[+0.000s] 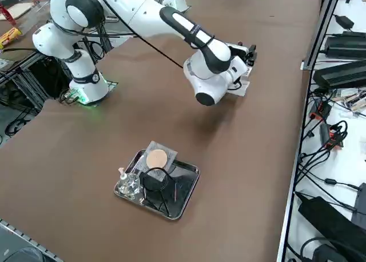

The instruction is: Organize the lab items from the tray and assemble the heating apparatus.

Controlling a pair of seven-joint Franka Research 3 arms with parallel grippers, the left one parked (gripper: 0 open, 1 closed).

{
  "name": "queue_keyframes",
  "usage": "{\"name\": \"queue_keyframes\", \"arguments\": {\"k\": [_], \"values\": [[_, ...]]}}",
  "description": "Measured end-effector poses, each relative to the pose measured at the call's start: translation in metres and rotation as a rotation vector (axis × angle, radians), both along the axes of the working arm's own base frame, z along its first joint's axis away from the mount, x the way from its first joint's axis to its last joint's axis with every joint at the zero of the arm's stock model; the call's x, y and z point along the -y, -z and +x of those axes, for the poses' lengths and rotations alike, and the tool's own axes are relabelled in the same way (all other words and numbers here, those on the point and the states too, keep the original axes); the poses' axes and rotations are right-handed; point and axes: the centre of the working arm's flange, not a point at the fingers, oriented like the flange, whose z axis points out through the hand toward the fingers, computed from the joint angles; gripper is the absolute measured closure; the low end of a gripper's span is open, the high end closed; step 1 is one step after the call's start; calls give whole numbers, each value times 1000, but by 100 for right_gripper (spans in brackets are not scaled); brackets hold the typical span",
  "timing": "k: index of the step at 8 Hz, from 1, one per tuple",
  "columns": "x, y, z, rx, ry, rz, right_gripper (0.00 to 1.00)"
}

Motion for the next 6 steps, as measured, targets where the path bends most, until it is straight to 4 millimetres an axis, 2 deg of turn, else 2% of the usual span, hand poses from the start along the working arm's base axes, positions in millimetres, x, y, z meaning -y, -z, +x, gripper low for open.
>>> {"name": "queue_keyframes", "arguments": {"k": [1, 2, 3, 4, 5, 6], "values": [[3, -5, 4, -16, 7, -2, 33], [14, -15, 9, -45, 8, -29, 29], [39, -35, 14, -98, -1, -99, 22], [72, -66, 18, -173, 5, -192, 17], [109, -105, 17, -253, 32, -298, 7], [142, -143, 12, -317, 70, -399, 3]]}}
